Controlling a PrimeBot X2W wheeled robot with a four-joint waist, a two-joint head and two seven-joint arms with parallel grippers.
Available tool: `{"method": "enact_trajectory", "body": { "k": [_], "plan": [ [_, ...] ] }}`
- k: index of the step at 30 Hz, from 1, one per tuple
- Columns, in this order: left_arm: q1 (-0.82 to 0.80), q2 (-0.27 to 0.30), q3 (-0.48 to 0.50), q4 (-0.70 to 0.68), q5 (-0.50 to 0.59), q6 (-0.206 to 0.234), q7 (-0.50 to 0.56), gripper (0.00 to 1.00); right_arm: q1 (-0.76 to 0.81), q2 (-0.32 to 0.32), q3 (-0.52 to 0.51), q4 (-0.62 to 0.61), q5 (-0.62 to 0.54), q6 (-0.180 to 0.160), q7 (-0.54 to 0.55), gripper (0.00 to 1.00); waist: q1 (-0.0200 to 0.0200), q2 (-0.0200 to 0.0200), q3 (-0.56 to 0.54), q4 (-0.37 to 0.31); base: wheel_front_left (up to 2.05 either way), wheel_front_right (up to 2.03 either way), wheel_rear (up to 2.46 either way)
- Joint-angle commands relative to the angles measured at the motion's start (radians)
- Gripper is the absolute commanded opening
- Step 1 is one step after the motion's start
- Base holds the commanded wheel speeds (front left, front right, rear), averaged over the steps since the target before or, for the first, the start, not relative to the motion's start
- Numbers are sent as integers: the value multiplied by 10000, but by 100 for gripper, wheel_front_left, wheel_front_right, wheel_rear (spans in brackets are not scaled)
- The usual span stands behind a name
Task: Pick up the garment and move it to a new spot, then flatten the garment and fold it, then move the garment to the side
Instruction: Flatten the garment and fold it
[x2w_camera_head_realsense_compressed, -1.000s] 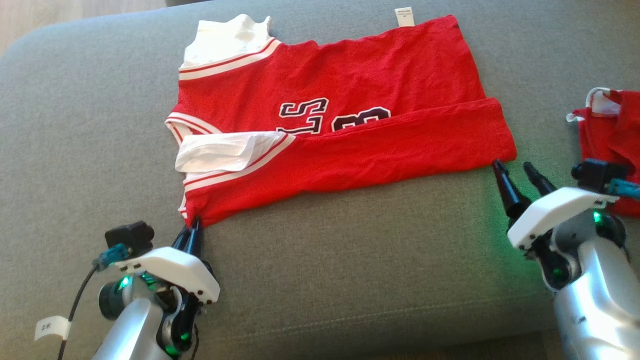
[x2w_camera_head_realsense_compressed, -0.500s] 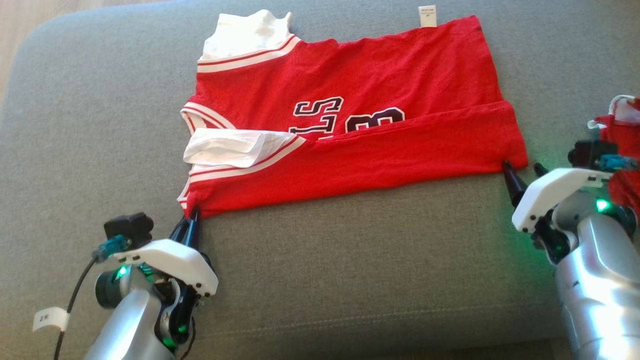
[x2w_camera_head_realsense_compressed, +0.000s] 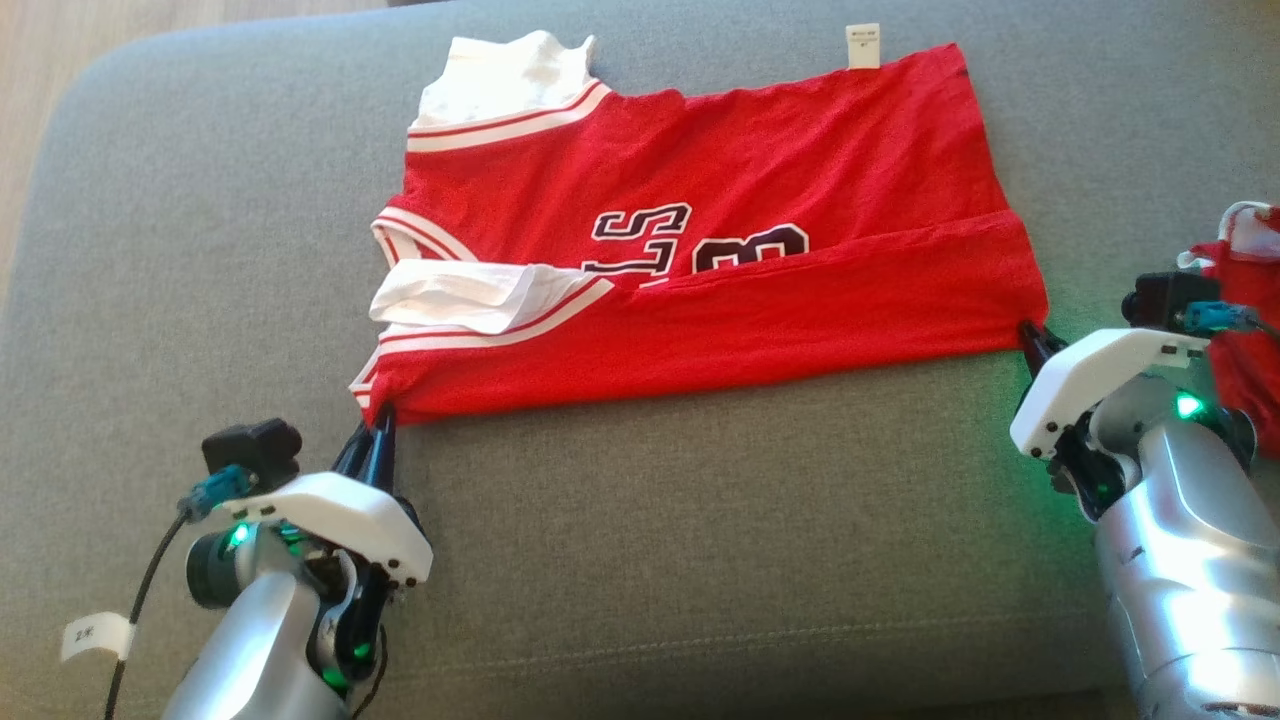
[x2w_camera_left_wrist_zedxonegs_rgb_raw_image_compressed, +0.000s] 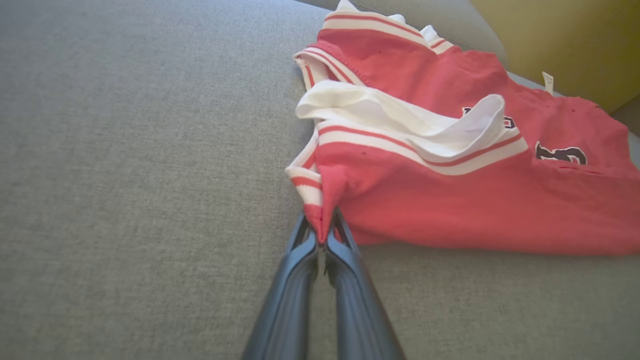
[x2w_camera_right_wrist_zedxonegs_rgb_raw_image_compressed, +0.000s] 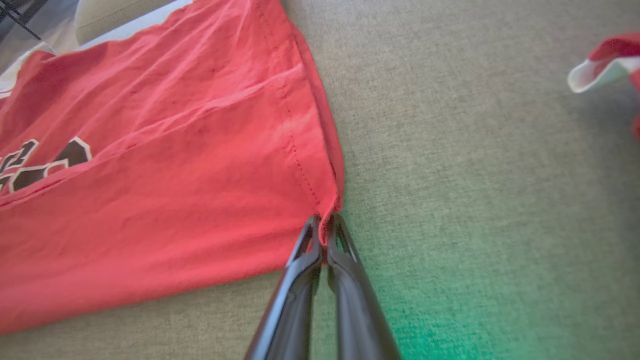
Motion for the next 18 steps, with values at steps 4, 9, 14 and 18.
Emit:
{"method": "enact_trajectory", "body": {
  "k": [4,9,14,18],
  "plan": [
    [-107,395,335,-455,-56,-1,-176,0,187,-47,434,-480,493,-4,-344,0,0,0,-239,-137,0,0,0],
    [631,565,329,-1202,-133,121,-156,0,957,-450,1032,-1334,1351,-4,-238,0,0,0,-492,-331,0,0,0],
    [1304,728,282,-1942,-151,306,2,0,1721,-776,1315,-2233,1980,-4,48,0,0,0,-665,-356,0,0,0],
    [2079,935,184,-2783,-179,521,342,0,2748,-1181,1454,-3291,2387,-4,602,0,0,0,-777,-295,0,0,0]
  ]
}}
